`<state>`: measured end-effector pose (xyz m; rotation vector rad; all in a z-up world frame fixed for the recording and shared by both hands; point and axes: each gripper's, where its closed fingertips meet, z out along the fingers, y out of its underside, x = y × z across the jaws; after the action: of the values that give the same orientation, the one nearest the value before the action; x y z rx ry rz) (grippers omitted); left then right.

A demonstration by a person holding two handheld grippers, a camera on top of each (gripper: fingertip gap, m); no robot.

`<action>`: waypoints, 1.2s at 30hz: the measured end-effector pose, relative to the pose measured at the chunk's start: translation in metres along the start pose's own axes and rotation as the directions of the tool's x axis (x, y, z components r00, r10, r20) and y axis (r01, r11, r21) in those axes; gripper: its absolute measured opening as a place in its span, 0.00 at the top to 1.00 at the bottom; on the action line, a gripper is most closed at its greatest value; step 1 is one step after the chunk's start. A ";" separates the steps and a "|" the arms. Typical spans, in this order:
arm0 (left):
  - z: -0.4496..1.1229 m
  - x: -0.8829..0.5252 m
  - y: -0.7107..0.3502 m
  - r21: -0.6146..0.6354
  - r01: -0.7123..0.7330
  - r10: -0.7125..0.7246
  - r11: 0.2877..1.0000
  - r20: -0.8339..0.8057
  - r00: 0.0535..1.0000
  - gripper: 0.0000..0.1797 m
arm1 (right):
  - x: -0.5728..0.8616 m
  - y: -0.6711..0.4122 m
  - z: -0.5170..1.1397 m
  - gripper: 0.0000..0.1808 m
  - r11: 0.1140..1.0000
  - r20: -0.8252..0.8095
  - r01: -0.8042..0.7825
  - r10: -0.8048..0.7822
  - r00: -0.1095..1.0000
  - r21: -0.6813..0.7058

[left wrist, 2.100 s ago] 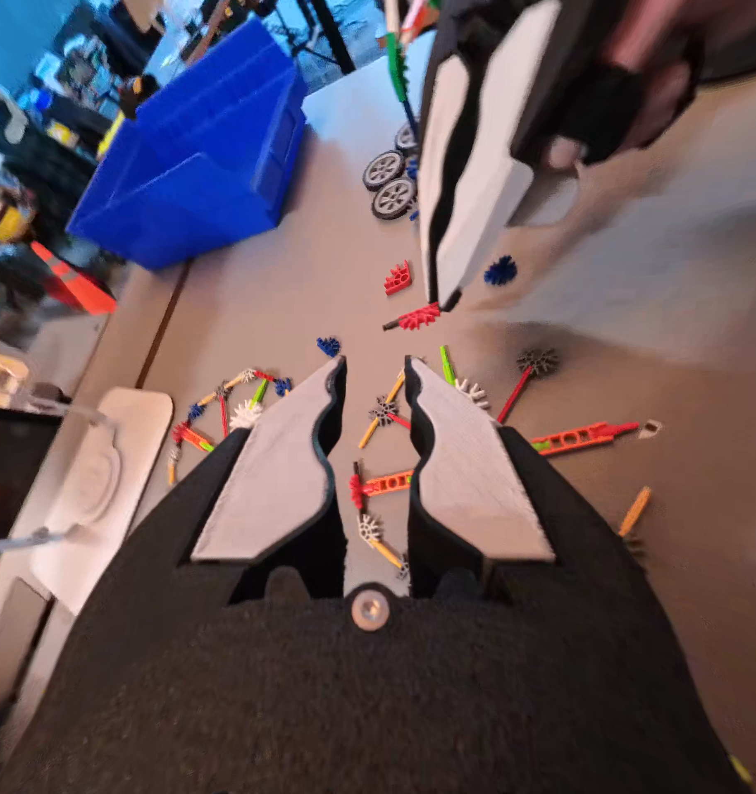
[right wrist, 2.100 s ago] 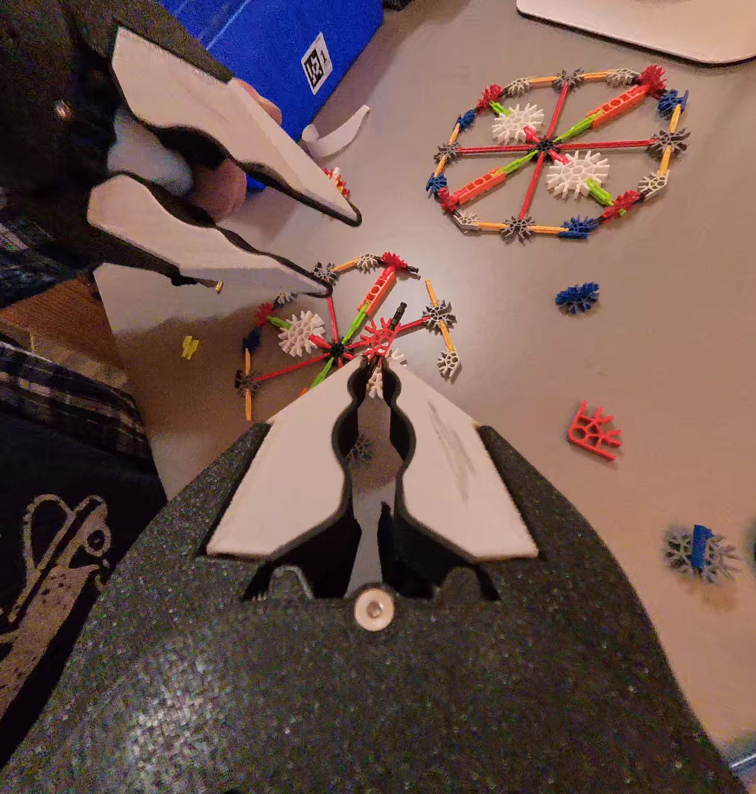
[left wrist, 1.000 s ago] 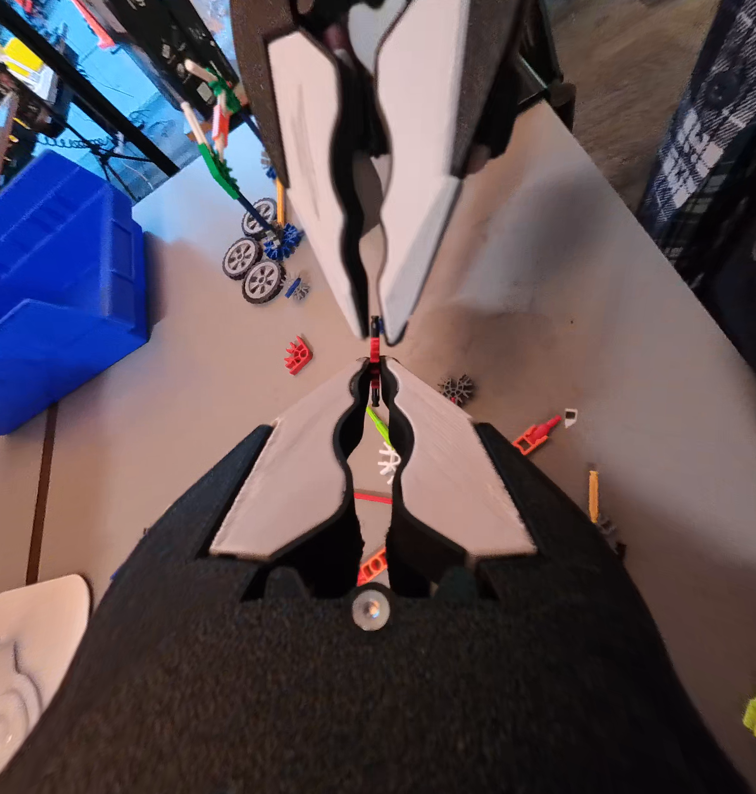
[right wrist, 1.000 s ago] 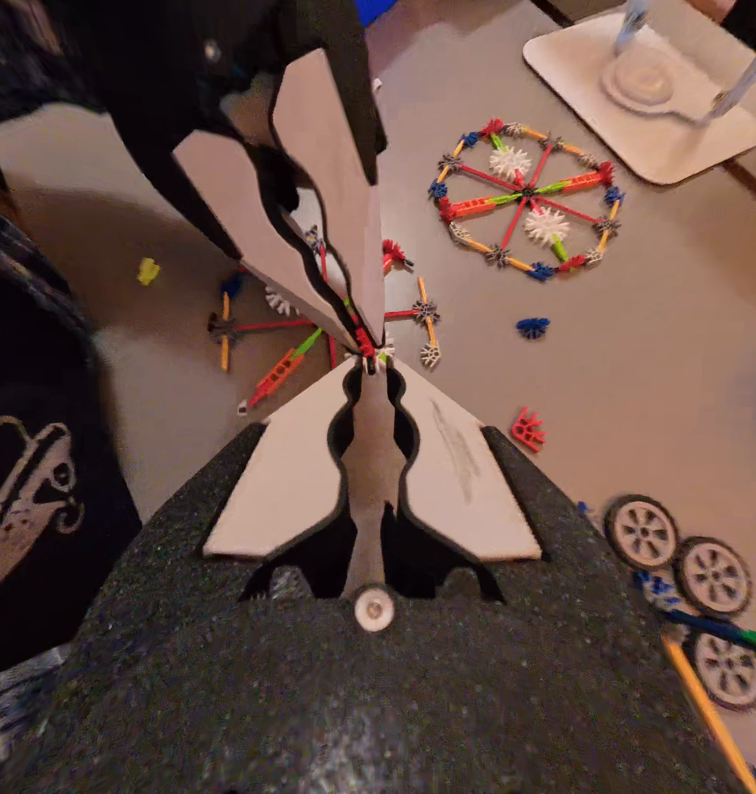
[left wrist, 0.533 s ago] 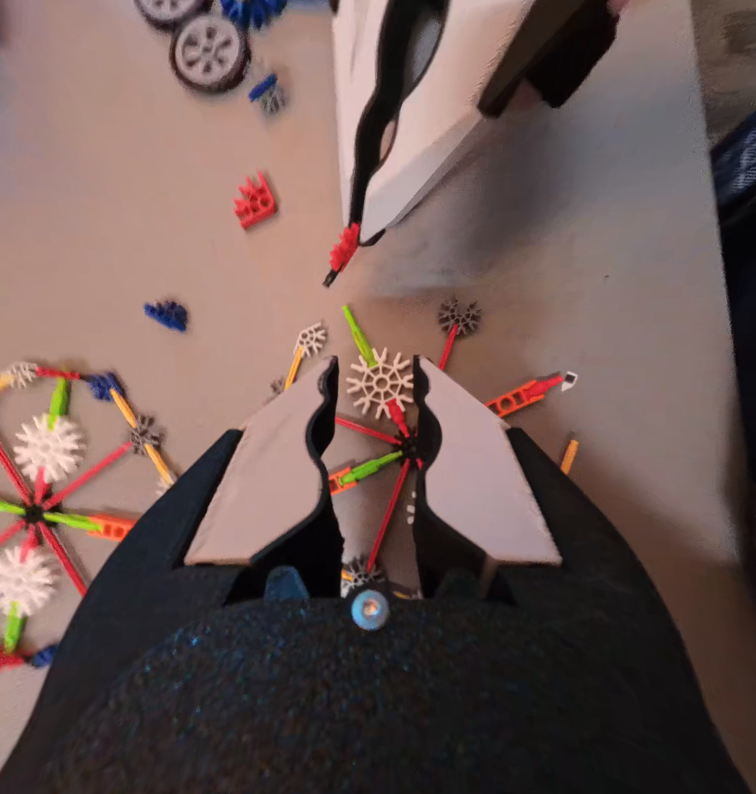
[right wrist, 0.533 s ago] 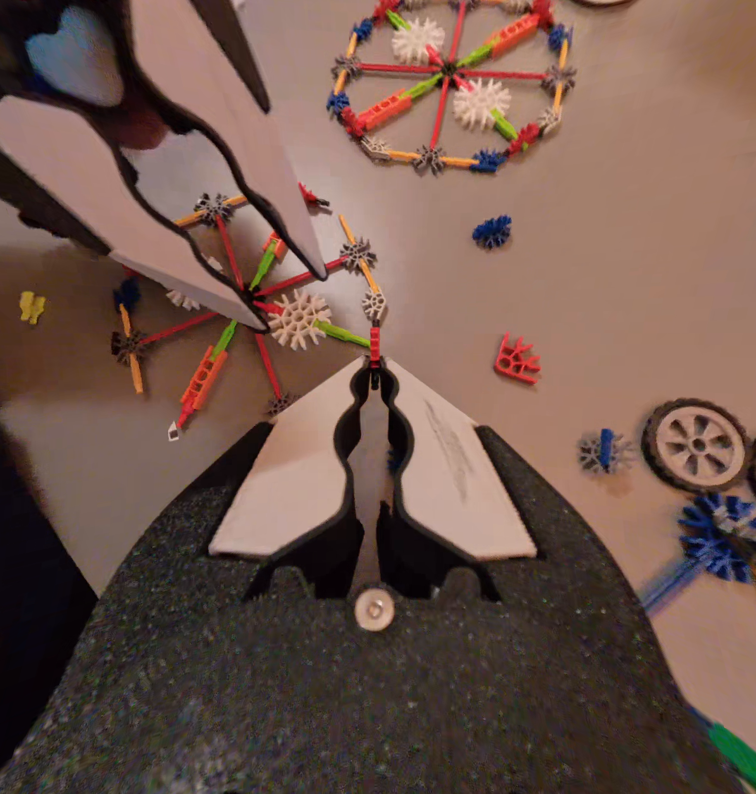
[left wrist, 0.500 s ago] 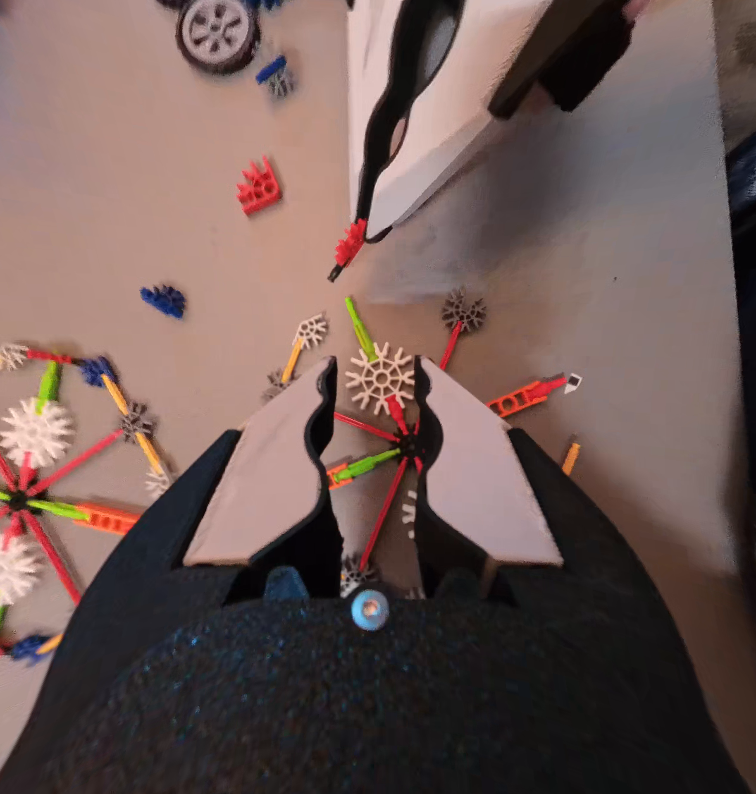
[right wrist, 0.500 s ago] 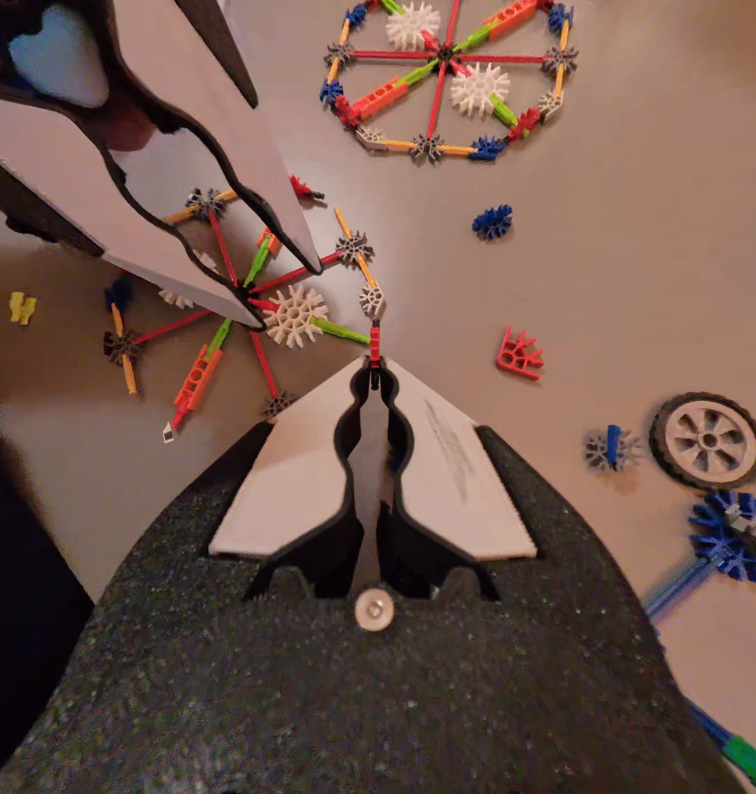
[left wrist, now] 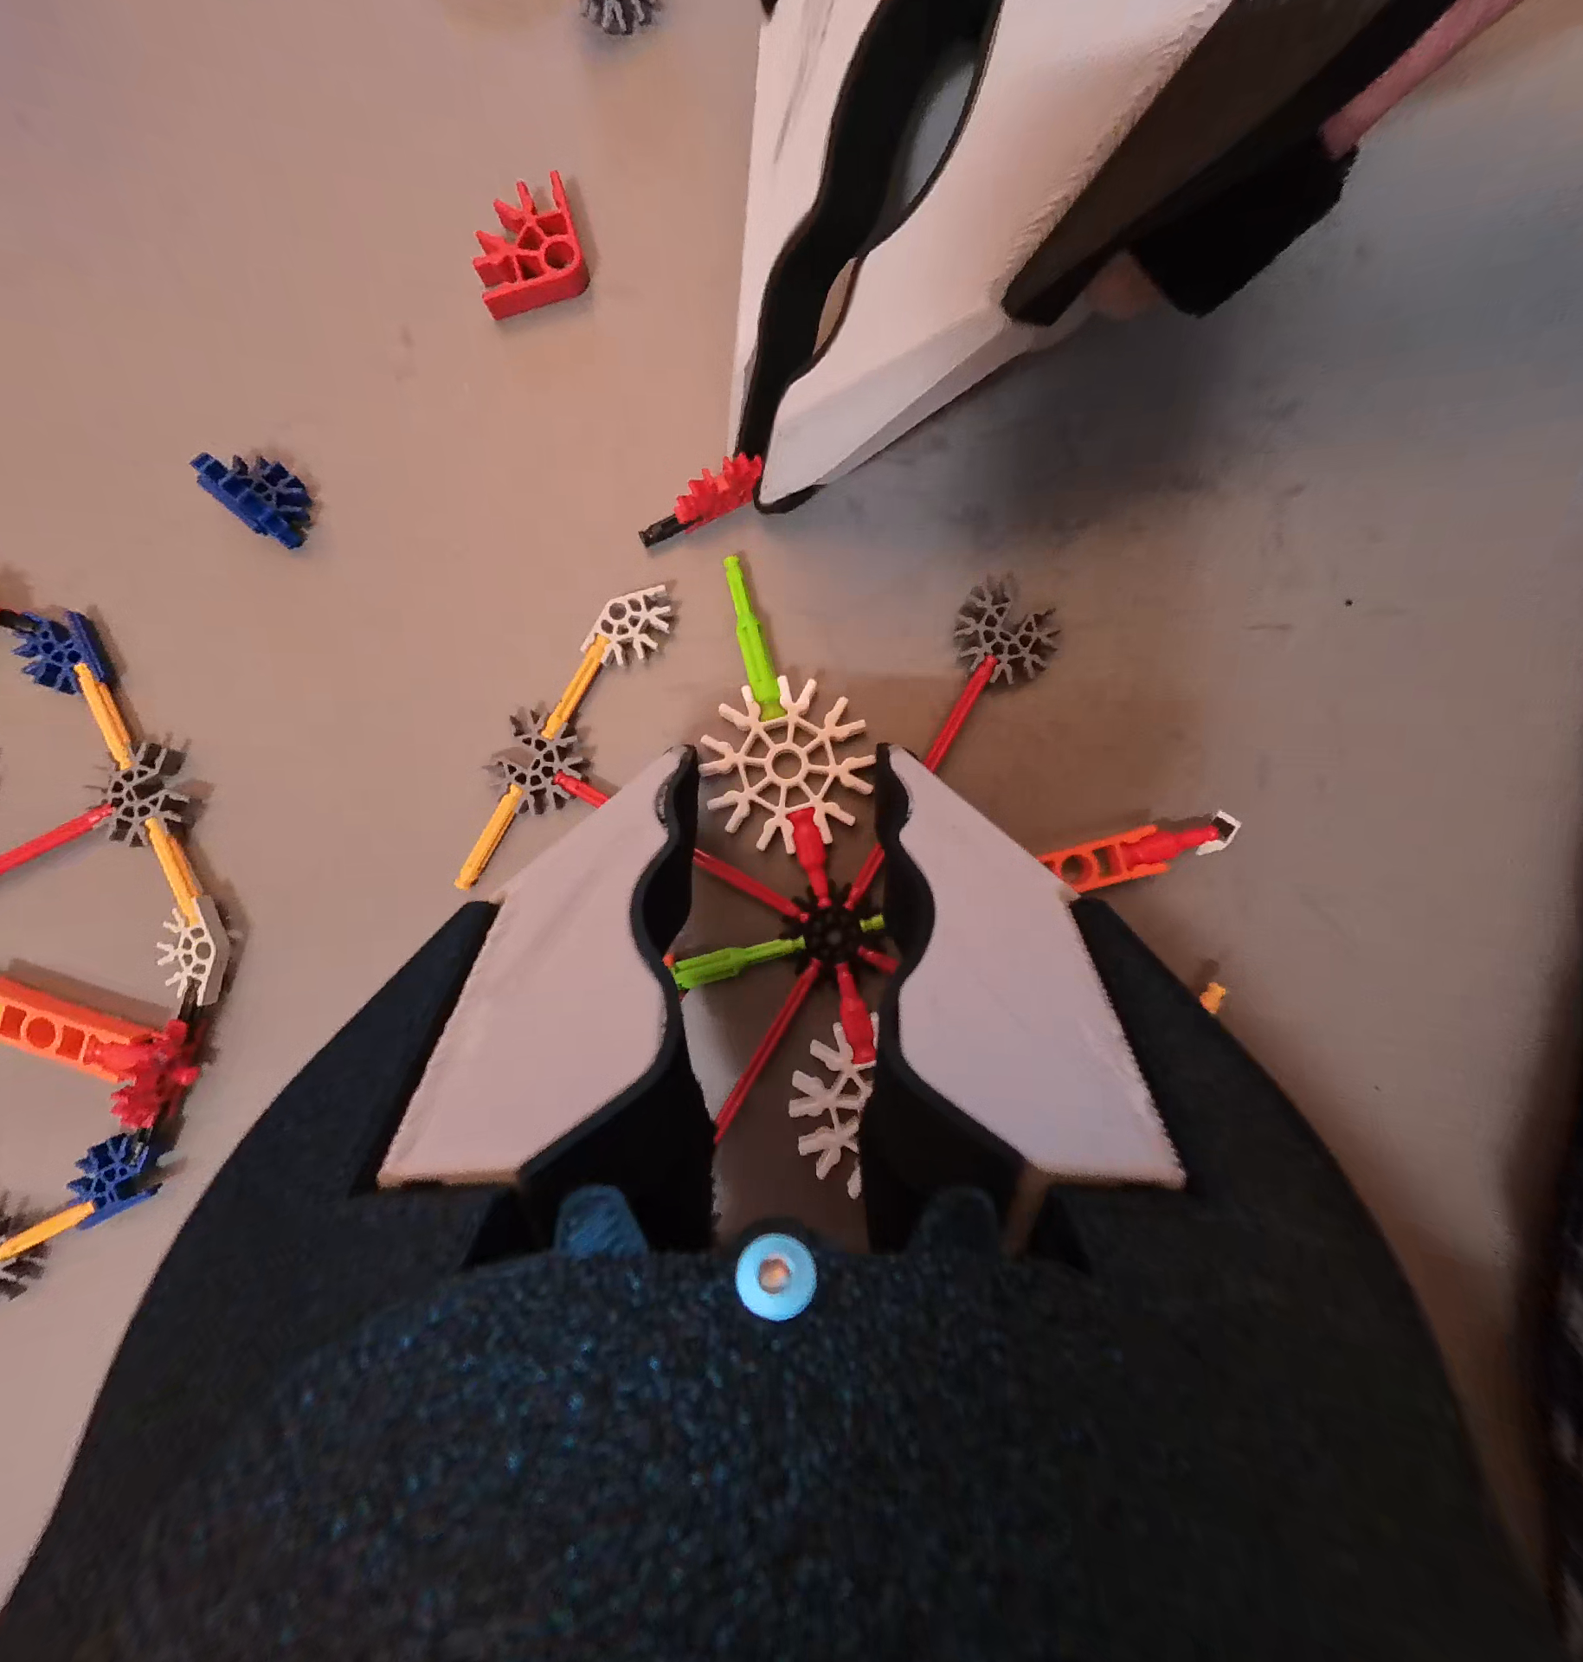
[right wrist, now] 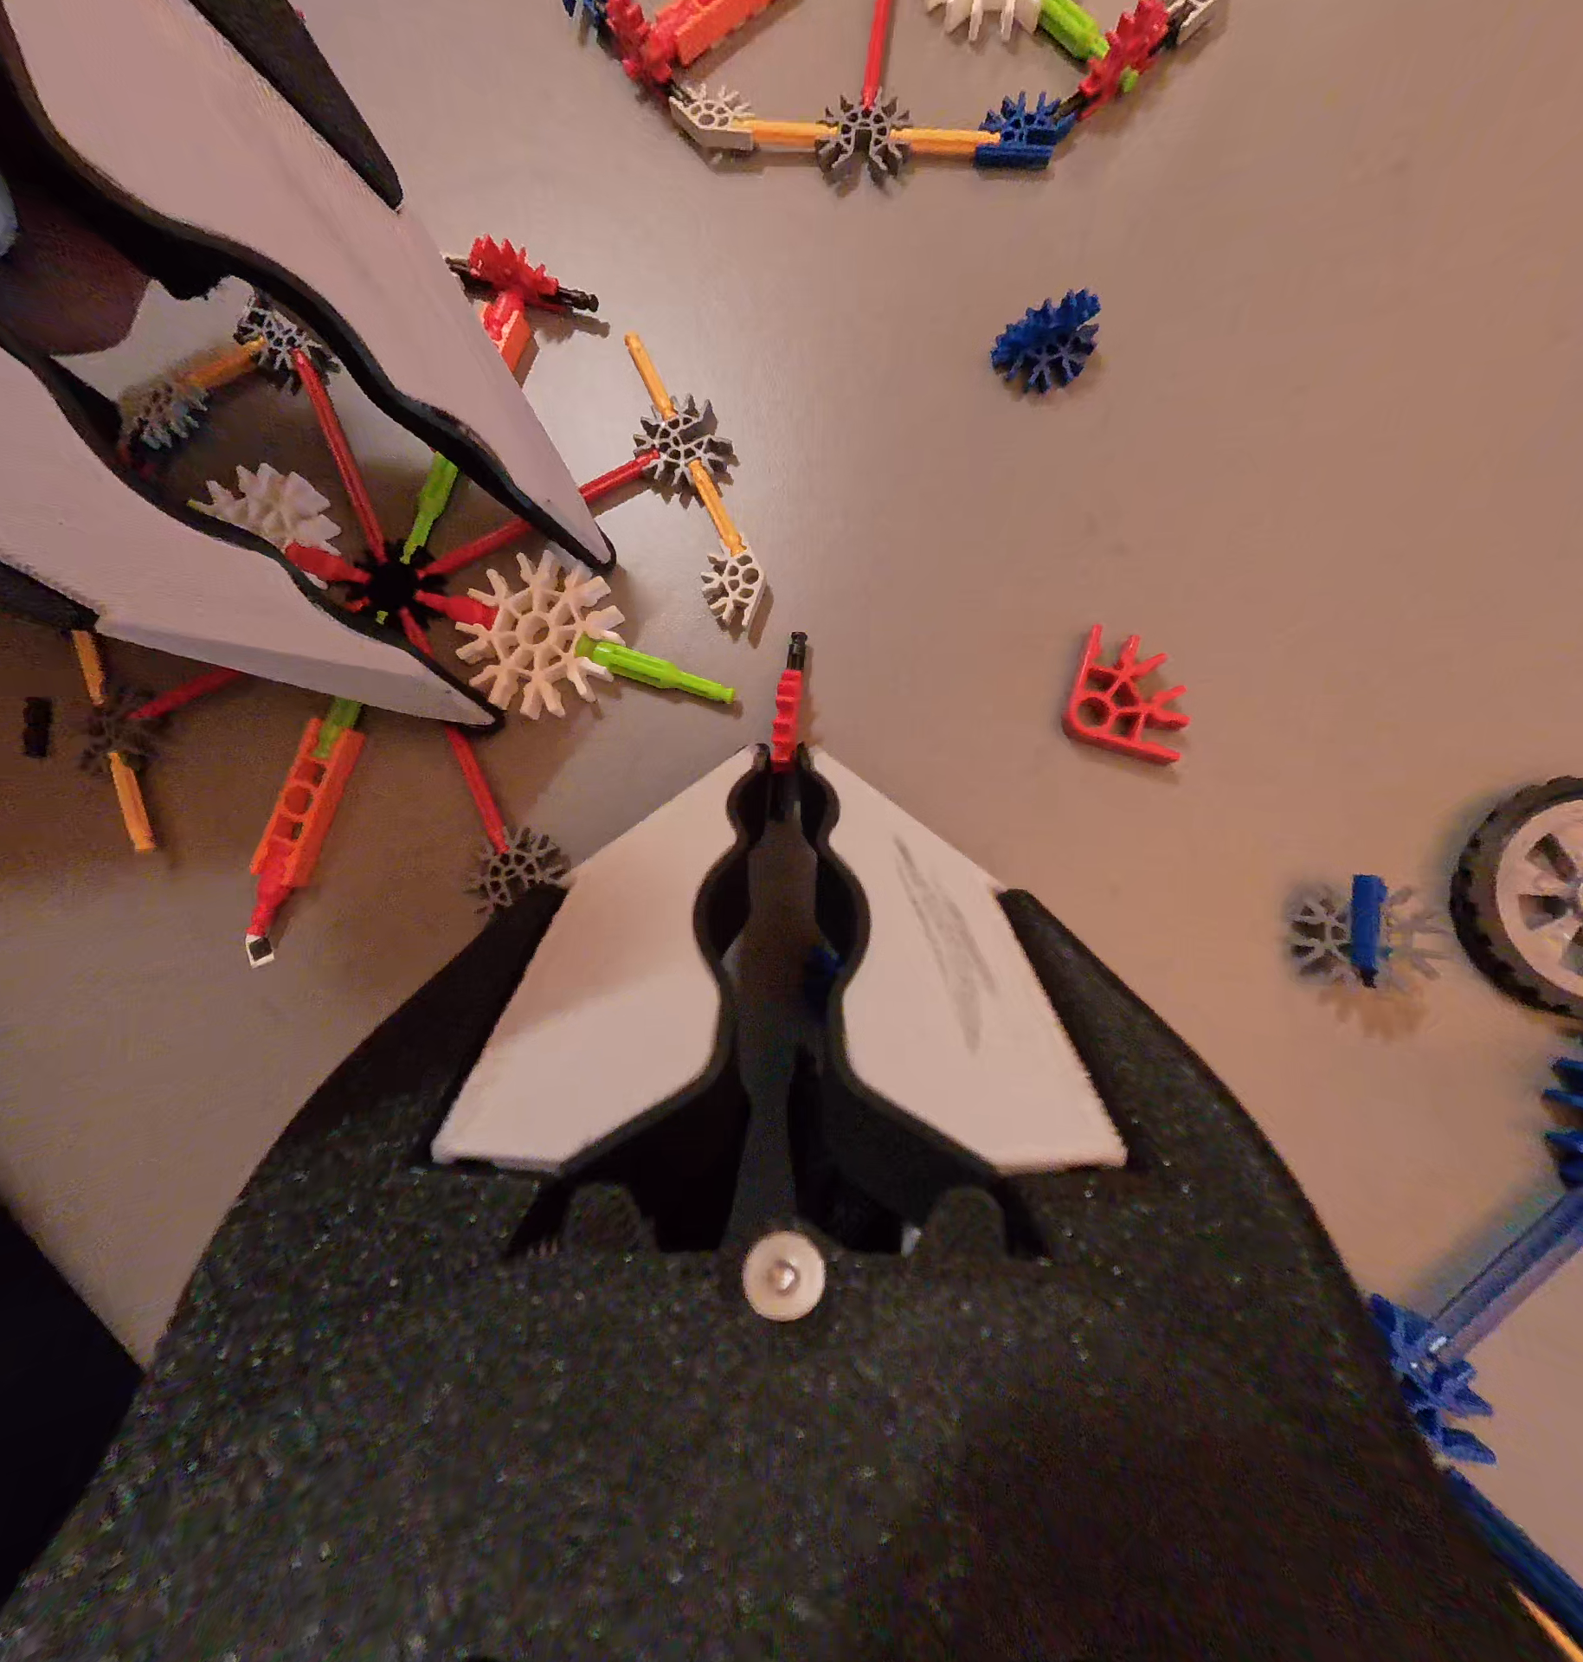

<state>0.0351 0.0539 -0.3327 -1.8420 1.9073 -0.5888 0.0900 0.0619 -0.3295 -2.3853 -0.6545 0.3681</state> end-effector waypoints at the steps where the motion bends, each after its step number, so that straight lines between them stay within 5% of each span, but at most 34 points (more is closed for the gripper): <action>1: 0.000 0.000 0.000 0.005 -0.001 0.001 1.000 0.001 1.000 0.80 | 0.000 0.000 -0.001 0.97 1.000 0.001 -0.001 0.001 1.000 0.000; 36: 0.000 0.005 -0.011 0.059 0.023 -0.024 0.998 0.013 1.000 0.80 | -0.011 -0.003 0.001 0.99 0.987 0.116 -0.156 0.150 0.982 0.041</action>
<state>0.0437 0.0488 -0.3263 -1.8294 1.8421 -0.6315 0.0797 0.0580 -0.3273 -2.3868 -0.5064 0.5816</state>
